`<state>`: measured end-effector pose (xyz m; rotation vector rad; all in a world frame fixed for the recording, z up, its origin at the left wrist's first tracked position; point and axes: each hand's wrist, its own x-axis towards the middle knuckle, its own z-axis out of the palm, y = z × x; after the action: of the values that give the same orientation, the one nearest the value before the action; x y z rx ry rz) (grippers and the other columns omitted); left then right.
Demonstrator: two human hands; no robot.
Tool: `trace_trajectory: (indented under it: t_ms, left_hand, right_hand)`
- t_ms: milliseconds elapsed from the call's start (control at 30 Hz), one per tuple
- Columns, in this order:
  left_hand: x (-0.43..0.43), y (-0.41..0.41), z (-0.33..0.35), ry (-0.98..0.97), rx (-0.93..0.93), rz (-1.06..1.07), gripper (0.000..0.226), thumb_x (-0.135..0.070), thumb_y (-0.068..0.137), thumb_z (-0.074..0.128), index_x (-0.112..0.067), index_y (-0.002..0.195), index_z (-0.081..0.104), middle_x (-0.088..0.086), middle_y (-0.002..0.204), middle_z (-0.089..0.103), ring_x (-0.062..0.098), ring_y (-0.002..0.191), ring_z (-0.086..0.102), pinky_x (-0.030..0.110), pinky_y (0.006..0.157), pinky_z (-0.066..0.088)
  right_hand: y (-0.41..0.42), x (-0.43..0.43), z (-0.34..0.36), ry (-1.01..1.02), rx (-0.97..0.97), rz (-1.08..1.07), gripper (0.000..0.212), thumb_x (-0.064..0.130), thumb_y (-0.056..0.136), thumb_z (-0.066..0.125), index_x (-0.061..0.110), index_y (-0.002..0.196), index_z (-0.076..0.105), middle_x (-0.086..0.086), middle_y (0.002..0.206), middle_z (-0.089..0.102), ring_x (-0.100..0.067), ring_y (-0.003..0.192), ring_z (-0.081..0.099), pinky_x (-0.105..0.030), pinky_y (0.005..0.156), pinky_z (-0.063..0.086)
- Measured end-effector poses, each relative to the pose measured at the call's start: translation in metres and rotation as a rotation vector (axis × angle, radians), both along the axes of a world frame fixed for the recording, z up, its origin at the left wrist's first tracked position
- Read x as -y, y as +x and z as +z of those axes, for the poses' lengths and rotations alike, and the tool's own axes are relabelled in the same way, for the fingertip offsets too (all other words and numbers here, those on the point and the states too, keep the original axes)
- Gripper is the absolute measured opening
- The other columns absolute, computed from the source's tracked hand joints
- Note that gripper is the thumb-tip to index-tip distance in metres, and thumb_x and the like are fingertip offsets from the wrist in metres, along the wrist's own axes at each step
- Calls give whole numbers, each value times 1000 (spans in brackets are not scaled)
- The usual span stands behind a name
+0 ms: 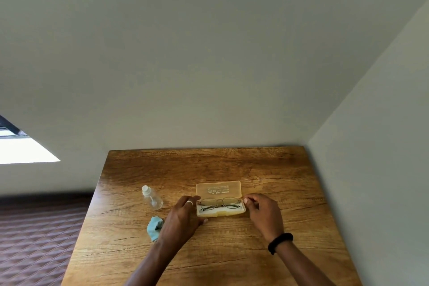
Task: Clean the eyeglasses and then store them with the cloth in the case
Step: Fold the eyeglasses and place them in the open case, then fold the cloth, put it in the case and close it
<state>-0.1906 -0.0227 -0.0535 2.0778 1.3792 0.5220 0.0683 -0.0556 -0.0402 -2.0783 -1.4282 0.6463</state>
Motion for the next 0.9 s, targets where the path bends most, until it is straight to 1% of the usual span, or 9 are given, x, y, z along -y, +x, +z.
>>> trace_trajectory:
  t_ms: [67,133,200,333,467,533,633,733,900]
  left_hand:
    - [5,-3,2,12,6,28,66,-34,78,81,-10,134,56,2,129,59,13,106,64,23,87,56]
    - [15,-7,6,56,32,77,57,-34,81,78,-12,131,58,1,127,61,12,100,67,30,80,61]
    - [31,-15,14,76,80,136,44,-33,86,74,-17,125,61,-5,122,62,2,92,66,26,72,61]
    - [65,-36,22,25,124,299,21,-24,89,71,-23,110,73,-15,105,69,-6,79,65,20,65,57]
    - [87,-70,15,-124,168,588,16,-17,88,72,-22,103,76,-14,90,73,-5,67,67,19,60,55]
    - [90,-84,12,-201,201,728,16,-20,90,70,-21,105,76,-11,84,74,-1,68,69,20,63,55]
    - [83,-97,8,-283,203,827,17,-26,93,65,-22,106,75,-7,89,74,1,76,67,19,67,51]
    - [71,-99,4,-293,202,841,21,-28,94,64,-20,110,74,-3,95,75,5,83,66,26,76,54]
    - [50,-90,6,-251,155,805,25,-22,93,64,-16,116,72,1,104,76,3,86,62,15,76,46]
  right_hand:
    - [-1,0,1,39,18,-37,13,26,92,65,24,101,75,9,97,73,-4,84,64,-23,69,54]
    - [-3,2,6,105,51,-60,13,23,92,66,22,101,75,8,95,73,-5,79,63,-23,65,53]
    - [-9,5,13,192,82,-30,12,20,91,67,20,100,74,8,91,71,-5,75,62,-23,60,53]
    - [-40,20,26,313,47,144,14,12,89,69,18,100,74,11,91,68,-2,79,62,-22,62,55]
    - [-92,30,23,226,-45,409,14,17,91,65,24,100,74,16,91,68,3,83,61,-18,68,52]
    - [-117,28,18,157,-77,504,14,24,92,62,27,100,73,17,92,68,3,83,60,-20,70,52]
    - [-152,14,13,87,-68,588,16,27,91,60,29,102,71,17,95,68,1,85,60,-24,73,53]
    - [-182,-5,10,67,-15,599,19,28,92,57,28,107,70,13,104,70,-3,94,61,-25,80,52]
    - [-214,-29,5,30,133,577,26,32,97,47,24,115,65,7,114,66,-13,101,62,-28,79,49]
